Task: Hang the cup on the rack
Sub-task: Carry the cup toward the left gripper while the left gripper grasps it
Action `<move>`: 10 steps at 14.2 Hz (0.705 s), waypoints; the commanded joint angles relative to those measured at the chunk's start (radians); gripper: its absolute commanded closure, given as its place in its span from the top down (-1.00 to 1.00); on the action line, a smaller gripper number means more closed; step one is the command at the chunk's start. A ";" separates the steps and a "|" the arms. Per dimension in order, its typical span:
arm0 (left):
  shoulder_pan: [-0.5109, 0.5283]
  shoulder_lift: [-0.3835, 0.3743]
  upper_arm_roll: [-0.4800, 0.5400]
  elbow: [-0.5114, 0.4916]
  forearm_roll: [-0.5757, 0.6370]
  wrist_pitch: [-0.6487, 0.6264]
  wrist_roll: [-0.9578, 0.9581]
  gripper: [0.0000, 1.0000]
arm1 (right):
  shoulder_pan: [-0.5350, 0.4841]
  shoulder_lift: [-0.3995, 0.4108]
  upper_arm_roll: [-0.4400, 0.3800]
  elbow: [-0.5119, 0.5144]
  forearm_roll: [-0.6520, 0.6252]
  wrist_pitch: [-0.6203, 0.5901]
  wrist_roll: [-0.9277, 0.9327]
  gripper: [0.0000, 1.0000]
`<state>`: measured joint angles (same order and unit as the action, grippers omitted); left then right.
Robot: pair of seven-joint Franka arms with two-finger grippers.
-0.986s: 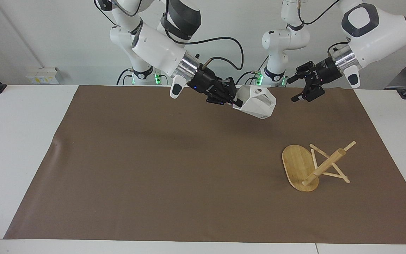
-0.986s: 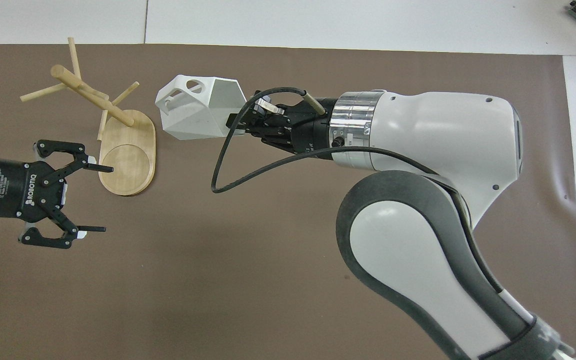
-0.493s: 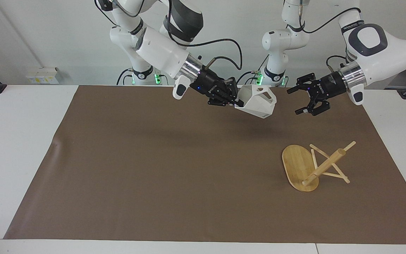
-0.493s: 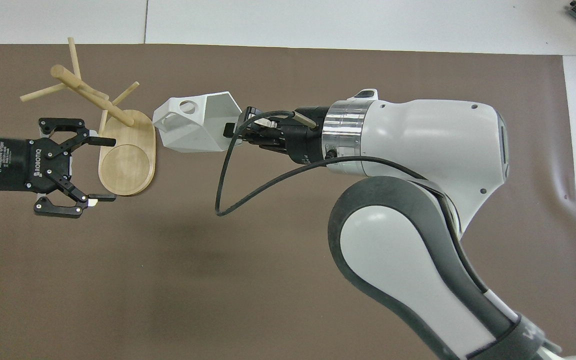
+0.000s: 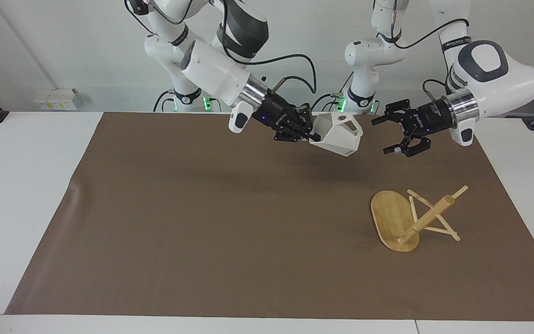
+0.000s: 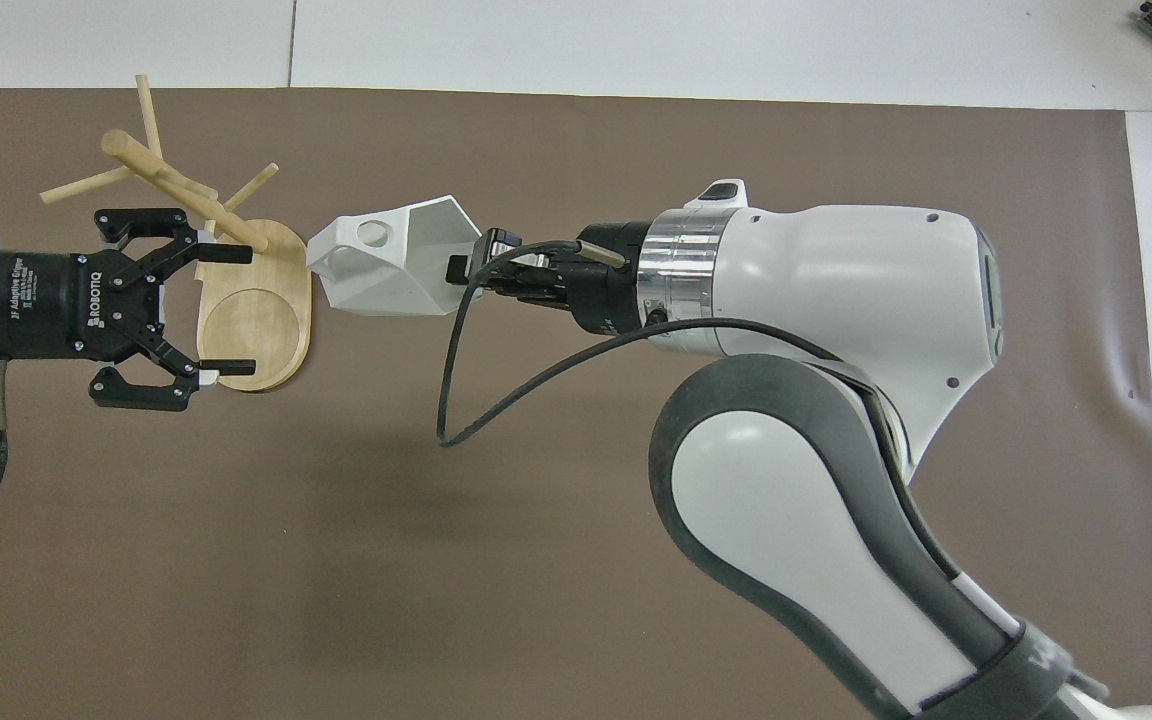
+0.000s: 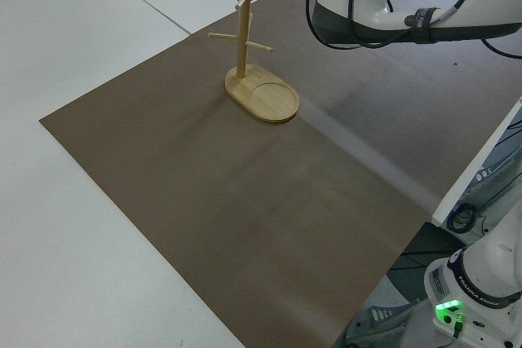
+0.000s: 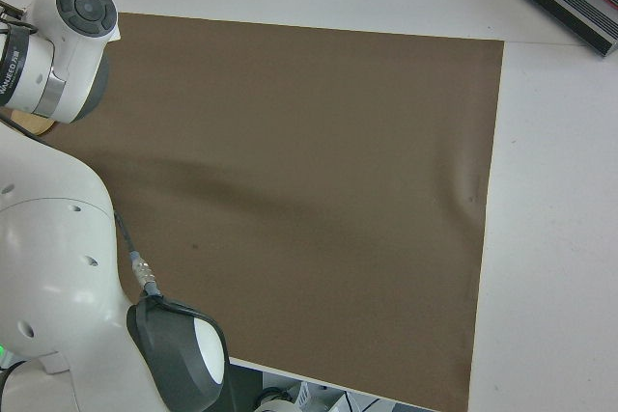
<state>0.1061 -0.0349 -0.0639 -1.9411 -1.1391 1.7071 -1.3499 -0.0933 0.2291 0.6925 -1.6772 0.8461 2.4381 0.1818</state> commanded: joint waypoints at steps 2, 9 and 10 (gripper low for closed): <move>-0.037 0.009 -0.004 0.001 -0.057 0.065 -0.006 1.00 | -0.005 -0.004 0.012 -0.013 0.036 0.012 -0.042 -1.00; -0.092 0.012 -0.019 -0.001 -0.079 0.177 -0.003 1.00 | -0.005 -0.004 0.019 -0.016 0.036 0.025 -0.038 -1.00; -0.092 0.013 -0.019 -0.001 -0.080 0.180 -0.003 1.00 | -0.005 -0.004 0.019 -0.016 0.036 0.025 -0.036 -1.00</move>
<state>0.0325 -0.0262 -0.0882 -1.9417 -1.1984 1.8596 -1.3499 -0.0859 0.2295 0.6962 -1.6818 0.8461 2.4398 0.1817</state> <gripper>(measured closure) 0.000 0.965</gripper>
